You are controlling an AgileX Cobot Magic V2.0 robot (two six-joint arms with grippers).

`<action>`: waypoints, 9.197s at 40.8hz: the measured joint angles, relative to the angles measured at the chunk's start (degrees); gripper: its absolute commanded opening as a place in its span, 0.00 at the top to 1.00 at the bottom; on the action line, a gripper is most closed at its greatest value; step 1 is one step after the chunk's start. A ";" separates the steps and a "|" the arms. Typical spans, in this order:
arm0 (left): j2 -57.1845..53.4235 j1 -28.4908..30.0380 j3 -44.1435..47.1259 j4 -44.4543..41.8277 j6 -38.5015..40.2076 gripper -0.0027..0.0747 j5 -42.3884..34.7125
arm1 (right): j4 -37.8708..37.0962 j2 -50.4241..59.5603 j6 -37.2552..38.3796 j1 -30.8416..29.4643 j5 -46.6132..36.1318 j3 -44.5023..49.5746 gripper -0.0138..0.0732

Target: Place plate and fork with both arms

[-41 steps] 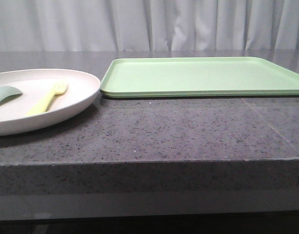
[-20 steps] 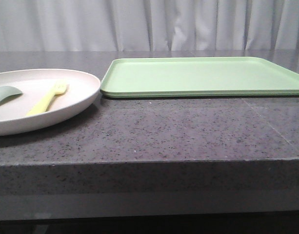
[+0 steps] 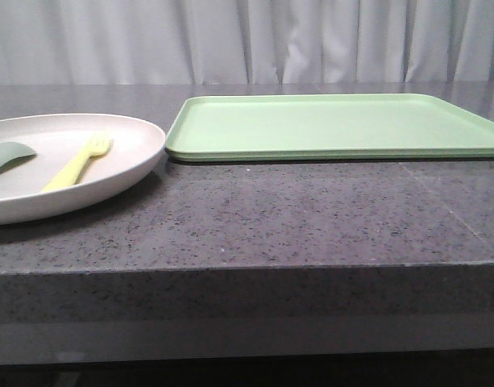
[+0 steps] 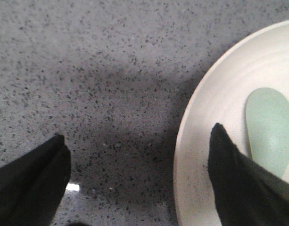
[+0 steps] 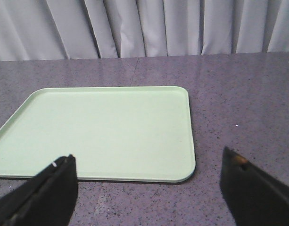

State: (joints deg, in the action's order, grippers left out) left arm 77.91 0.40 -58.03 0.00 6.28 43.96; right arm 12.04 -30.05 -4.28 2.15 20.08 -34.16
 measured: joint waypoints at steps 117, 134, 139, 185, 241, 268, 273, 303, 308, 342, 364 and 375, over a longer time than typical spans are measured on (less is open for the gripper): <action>33.61 -21.35 -40.14 32.48 -12.82 0.99 3.55 | 0.00 0.00 0.00 0.00 0.00 0.00 0.11; 44.78 -23.44 -53.40 32.48 -7.02 0.99 5.06 | 0.00 0.00 0.00 1.60 0.00 0.00 0.11; 45.82 -23.44 -53.89 32.48 -5.56 0.99 4.61 | 0.00 0.00 0.00 1.60 0.00 0.00 0.11; 42.90 -20.97 -55.49 29.83 -3.04 0.72 6.12 | 0.09 0.00 0.00 1.60 0.09 0.00 0.11; -24.42 -19.51 9.96 -10.41 6.63 0.99 -17.65 | 0.09 0.00 0.00 1.60 0.41 0.00 0.11; -61.37 -19.41 33.29 -10.53 6.63 0.99 -25.79 | 0.84 -20.24 0.00 2.38 3.10 -11.08 0.11; -61.37 -19.41 33.29 -10.53 6.63 0.99 -25.79 | 1.09 -29.69 0.00 5.62 4.30 -17.29 0.11; -61.37 -19.41 33.29 -10.53 6.63 0.99 -25.79 | 1.59 -73.40 7.86 10.65 18.98 -51.92 0.11; -61.37 -19.41 33.29 -10.53 6.63 0.99 -25.79 | 1.59 -74.94 7.95 10.65 19.01 -52.25 0.11; -61.37 -19.41 33.29 -10.53 6.63 0.99 -25.79 | 1.20 -77.25 8.18 10.65 19.60 -52.39 0.76; -61.37 -19.41 33.29 -10.53 6.63 0.99 -25.79 | 1.45 -77.25 8.18 10.73 19.29 -52.65 0.88; -61.37 -19.41 33.29 -10.53 6.63 0.99 -25.79 | 1.45 -73.41 8.18 9.86 18.84 -52.65 0.88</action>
State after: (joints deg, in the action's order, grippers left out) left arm 16.54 -19.01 -24.74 -10.53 12.91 18.18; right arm 13.49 -103.46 3.89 12.01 38.92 -86.82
